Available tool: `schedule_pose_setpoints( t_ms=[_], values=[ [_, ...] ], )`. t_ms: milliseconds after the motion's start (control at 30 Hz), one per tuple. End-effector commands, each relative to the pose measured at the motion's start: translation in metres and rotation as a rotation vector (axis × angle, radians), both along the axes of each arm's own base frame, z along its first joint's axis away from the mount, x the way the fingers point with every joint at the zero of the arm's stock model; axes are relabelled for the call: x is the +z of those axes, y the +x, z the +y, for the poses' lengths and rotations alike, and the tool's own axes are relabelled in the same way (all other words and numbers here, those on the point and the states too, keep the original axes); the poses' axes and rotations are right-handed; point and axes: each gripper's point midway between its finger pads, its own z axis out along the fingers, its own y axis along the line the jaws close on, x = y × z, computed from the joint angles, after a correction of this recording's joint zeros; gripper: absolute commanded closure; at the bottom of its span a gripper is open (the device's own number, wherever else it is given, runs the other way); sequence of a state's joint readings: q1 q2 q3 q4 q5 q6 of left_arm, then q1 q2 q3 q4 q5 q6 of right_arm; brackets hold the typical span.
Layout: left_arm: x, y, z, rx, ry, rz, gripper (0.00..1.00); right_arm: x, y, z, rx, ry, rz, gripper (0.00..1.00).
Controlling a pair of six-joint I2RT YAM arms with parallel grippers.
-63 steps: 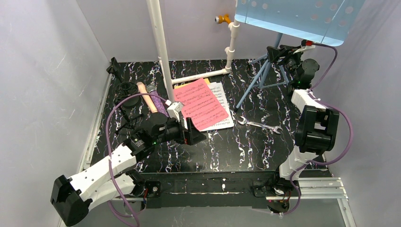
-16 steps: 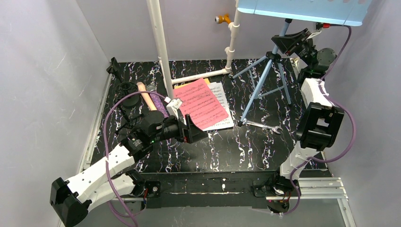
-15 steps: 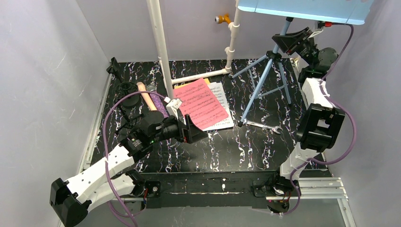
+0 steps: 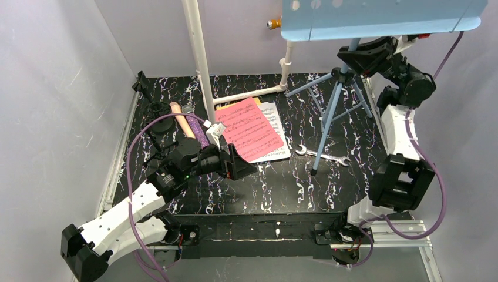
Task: Pack up the instrument practice props
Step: Place the music stand at the center of the board.
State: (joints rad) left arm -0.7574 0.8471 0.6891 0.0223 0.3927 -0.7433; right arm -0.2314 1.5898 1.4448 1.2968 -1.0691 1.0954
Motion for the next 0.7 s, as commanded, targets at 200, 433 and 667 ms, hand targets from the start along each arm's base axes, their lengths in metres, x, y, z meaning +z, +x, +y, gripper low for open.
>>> schedule_pose_setpoints(
  t_ms=[200,433,667],
  values=[
    [0.034,-0.017,0.001,-0.086,-0.059,-0.148,0.02,0.036,-0.146,0.033,0.156,0.030,-0.226,0.99],
    [0.033,-0.021,-0.005,-0.106,-0.055,-0.161,0.02,0.005,-0.182,0.055,0.240,0.035,-0.134,0.99],
    [0.029,-0.023,-0.011,-0.122,-0.020,-0.230,0.02,-0.025,-0.212,0.077,0.336,0.053,-0.091,0.99]
  ],
)
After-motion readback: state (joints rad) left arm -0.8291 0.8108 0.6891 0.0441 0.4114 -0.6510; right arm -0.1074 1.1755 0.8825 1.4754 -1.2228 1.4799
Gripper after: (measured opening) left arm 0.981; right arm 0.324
